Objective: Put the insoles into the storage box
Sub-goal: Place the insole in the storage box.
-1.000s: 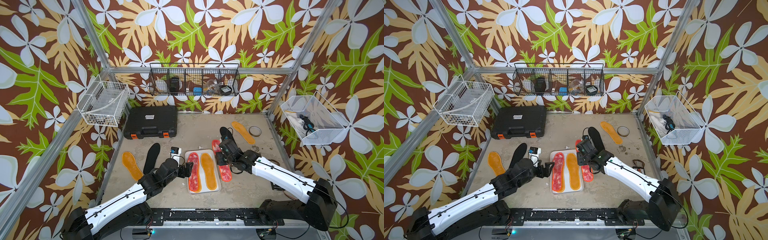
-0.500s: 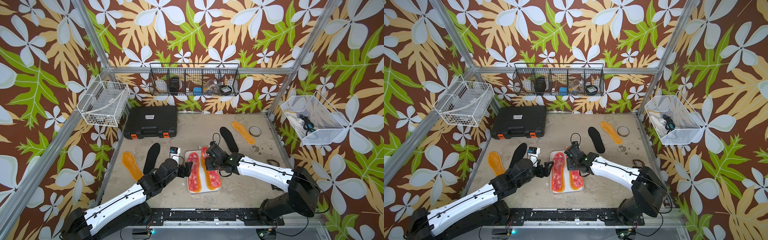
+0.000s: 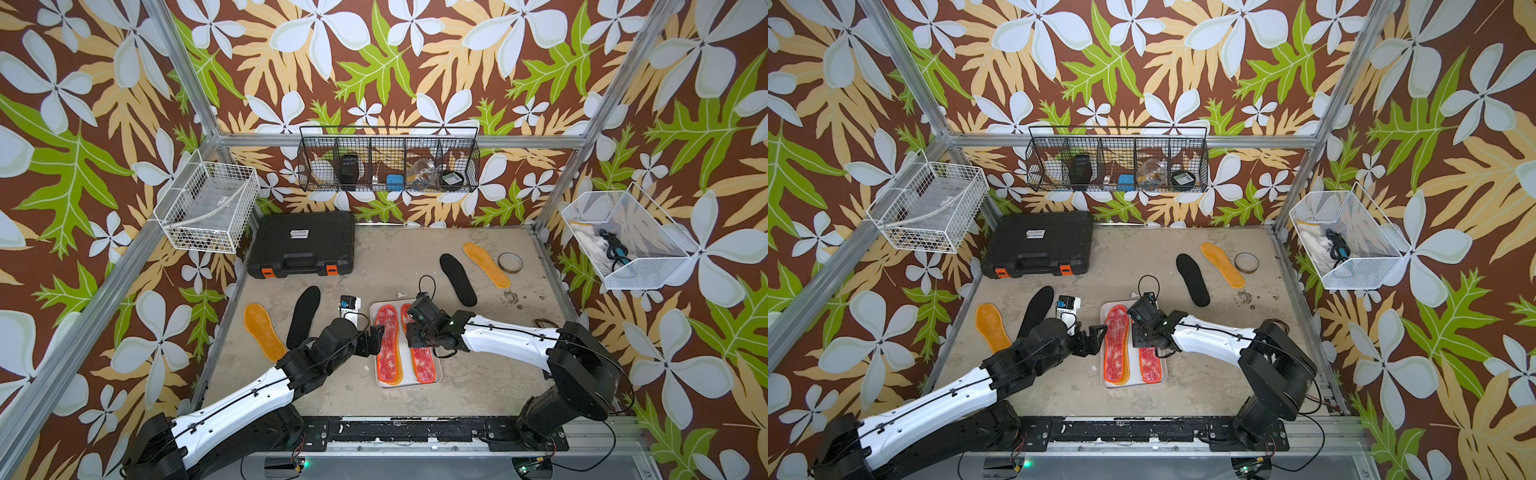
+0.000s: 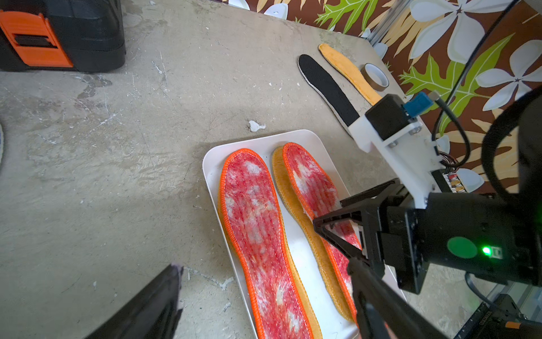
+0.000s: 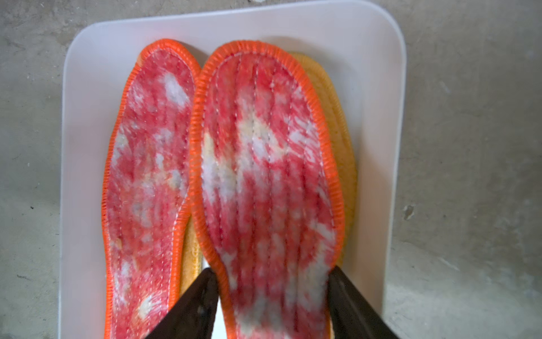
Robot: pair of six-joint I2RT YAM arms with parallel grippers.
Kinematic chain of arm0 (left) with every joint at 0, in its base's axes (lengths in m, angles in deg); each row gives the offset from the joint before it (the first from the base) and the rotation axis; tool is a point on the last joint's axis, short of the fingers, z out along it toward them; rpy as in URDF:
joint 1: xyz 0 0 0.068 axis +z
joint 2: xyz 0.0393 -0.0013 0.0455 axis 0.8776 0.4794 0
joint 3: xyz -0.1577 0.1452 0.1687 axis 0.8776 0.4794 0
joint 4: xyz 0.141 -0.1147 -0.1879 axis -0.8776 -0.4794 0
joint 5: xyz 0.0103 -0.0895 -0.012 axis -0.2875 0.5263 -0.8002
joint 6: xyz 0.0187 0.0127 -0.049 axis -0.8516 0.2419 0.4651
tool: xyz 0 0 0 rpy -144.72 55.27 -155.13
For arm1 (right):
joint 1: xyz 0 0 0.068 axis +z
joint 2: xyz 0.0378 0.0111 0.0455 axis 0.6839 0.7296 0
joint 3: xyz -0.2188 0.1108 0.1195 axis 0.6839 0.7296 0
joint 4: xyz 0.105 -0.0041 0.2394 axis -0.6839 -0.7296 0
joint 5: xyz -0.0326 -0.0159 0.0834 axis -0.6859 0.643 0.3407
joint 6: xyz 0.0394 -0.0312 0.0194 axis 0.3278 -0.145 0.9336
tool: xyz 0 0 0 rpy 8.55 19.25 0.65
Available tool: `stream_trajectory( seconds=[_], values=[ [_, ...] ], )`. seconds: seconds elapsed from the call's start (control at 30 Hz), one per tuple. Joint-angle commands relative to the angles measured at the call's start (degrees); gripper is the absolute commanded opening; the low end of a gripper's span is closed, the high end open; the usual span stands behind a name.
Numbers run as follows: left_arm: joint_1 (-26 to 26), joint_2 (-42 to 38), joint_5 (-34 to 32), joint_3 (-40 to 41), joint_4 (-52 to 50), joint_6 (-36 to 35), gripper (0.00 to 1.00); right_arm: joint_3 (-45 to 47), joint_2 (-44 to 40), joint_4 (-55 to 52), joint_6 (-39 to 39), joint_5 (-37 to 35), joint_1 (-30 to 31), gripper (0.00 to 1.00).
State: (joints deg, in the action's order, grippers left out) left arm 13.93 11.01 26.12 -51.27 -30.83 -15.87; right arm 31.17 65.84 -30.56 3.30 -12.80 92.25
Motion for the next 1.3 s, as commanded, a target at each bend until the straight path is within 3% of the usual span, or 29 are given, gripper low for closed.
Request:
stream_trajectory(
  seconds=[0.0, 0.07, 0.43, 0.6, 0.67, 0.77, 0.87, 1.03, 1.13, 1.27],
  values=[
    [-0.04, 0.17, -0.06, 0.14, 0.22, 0.14, 0.92, 0.34, 0.30, 1.53, 1.14, -0.18, 0.12, 0.65],
    [-0.04, 0.08, -0.23, 0.14, 0.15, 0.16, 0.92, 0.46, 0.17, 1.48, 1.38, -0.44, 0.12, 0.70],
    [0.00, -0.20, -1.05, 0.27, -0.21, 0.05, 0.92, -1.17, -1.34, -1.64, 0.01, -4.55, 1.02, 0.77],
    [-0.04, -0.18, -1.83, 0.10, -0.83, 0.00, 0.92, -4.40, -2.02, -2.96, -4.38, -8.82, 4.95, 0.73],
    [0.34, 0.13, -5.30, -0.74, -3.04, 1.28, 0.92, -5.04, -2.01, -3.57, -6.09, -10.10, 5.30, 0.69],
    [7.50, 2.58, -4.33, -3.59, -9.29, 3.17, 0.92, -4.86, -3.79, -3.33, -8.74, -12.52, 5.30, 0.71],
    [17.93, 7.59, 0.09, -7.30, -15.25, 2.43, 1.00, -4.34, -6.70, -2.68, -11.31, -15.21, 5.16, 0.73],
    [35.58, 19.96, 5.91, -13.67, -22.93, -1.49, 1.00, -1.84, -11.51, -1.21, -12.77, -14.73, 1.91, 0.75],
    [39.41, 26.17, 4.09, -17.49, -26.32, -5.07, 1.00, -0.42, -14.11, -1.53, -13.17, -15.06, 0.12, 0.76],
    [39.95, 32.43, 2.33, -23.92, -30.61, -7.97, 1.00, 2.18, -17.10, -0.59, -13.70, -15.27, -1.59, 0.77]
  ],
)
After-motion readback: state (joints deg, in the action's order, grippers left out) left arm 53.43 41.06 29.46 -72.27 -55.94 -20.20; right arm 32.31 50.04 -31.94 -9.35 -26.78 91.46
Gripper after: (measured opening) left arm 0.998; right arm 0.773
